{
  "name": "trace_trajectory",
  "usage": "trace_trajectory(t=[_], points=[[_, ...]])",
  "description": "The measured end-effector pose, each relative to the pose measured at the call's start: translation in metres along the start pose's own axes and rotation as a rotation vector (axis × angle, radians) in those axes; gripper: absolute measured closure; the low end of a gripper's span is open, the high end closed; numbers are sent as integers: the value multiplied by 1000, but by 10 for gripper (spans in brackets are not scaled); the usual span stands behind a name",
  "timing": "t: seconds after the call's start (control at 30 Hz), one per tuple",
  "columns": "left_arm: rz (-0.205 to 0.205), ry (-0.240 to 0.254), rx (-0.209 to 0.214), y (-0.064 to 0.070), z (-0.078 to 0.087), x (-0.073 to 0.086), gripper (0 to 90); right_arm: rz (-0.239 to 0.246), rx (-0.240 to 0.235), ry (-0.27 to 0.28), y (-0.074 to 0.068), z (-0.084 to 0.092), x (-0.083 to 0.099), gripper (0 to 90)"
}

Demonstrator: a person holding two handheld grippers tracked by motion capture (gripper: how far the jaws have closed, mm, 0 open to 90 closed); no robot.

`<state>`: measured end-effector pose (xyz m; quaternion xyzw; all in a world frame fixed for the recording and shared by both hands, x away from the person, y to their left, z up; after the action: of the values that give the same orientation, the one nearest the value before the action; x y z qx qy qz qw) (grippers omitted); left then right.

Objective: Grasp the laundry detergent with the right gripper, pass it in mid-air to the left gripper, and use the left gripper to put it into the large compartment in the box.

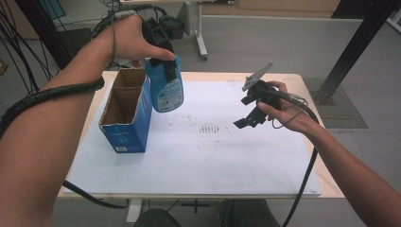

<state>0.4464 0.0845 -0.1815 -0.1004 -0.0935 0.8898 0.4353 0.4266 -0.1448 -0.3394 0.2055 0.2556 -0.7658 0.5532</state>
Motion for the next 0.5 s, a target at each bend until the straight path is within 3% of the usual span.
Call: trace_trajectory(t=[0.2,0.4,0.5], points=[[143,-10,-40,-20,16,8,370,-21,18,-26,2,12,17,3],[354,-15,-60,-45,30,21,370,-30,33,-56,3,21,32,3],[438,-8,-70,-56,35,26,369,-35,30,-61,2,24,36,3]])
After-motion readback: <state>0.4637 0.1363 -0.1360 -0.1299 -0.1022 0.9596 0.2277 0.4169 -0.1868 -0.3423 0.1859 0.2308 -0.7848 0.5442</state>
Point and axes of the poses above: each handheld gripper's, and its own axes: z roughly backward along the jaws, x roughly out of its underside, y roughly to its right, the point moved 9 cm from there along -z, roughly forward along the jaws, and after that the axes turned 9 degrees about -x, right-handed, at the moved point
